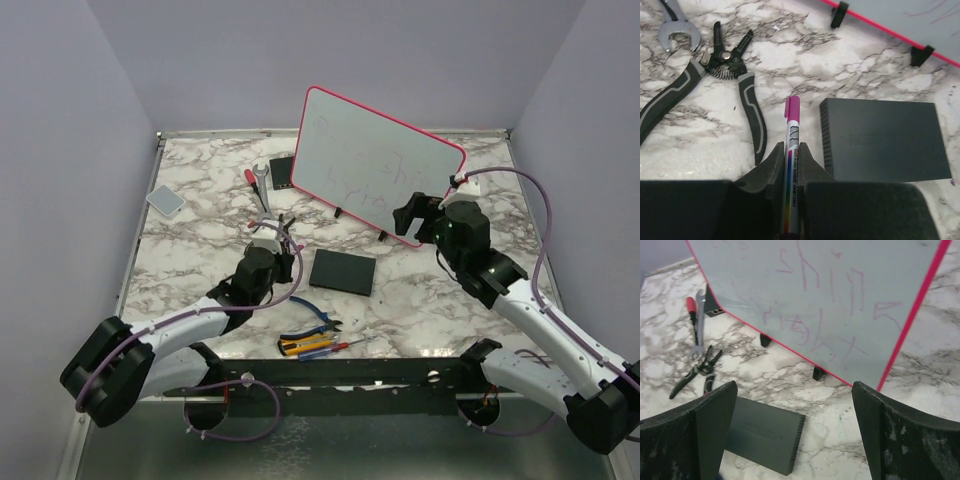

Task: Write a sentence on the whiteboard
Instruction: Place the whiteboard marker at the center of the board, then reset both arms

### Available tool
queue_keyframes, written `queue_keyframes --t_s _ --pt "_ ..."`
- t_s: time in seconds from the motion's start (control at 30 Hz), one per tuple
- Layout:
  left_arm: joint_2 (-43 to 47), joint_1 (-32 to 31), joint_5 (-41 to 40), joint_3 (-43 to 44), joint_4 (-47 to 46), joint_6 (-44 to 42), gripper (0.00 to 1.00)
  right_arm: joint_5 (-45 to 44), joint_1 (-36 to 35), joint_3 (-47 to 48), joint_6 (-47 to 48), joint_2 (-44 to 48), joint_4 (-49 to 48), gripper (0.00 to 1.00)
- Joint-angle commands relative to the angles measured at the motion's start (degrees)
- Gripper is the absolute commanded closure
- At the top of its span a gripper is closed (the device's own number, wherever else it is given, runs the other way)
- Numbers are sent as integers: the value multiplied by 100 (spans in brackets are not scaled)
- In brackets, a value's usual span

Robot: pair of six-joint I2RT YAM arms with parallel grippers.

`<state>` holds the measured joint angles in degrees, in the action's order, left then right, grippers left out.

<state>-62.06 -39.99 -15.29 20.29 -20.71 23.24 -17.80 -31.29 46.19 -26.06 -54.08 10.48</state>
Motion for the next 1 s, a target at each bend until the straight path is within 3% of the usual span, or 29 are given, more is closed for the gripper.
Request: queue_keyframes --t_s 0.0,0.27,0.43,0.5,0.57,0.63,0.77,0.87,0.97 --pt "-486 -18 -498 -157 -506 -148 96 -780 91 -336 -37 160 -133 0" --pt "-1006 -13 -381 -116 -645 31 69 -1133 123 -531 381 541 -406 0" --pt "-924 6 -292 -10 -475 74 35 -1420 192 -374 835 663 -345 0" --pt "-808 81 -243 159 -165 144 27 -1505 228 -321 950 736 -345 0" --pt "-643 232 -93 421 235 159 12 -1534 390 -268 1001 811 -297 0" --pt "-482 510 170 801 727 132 3 -1192 787 -223 1018 877 -248 0" --pt "-334 1194 624 1828 1811 40 1 -288 1767 -184 780 901 -187 0" --pt "-309 1756 963 2581 2531 19 1 -171 2016 -190 768 942 -225 0" --pt "-252 2765 1455 3144 2961 -71 1 -223 2184 -193 748 975 -206 0"
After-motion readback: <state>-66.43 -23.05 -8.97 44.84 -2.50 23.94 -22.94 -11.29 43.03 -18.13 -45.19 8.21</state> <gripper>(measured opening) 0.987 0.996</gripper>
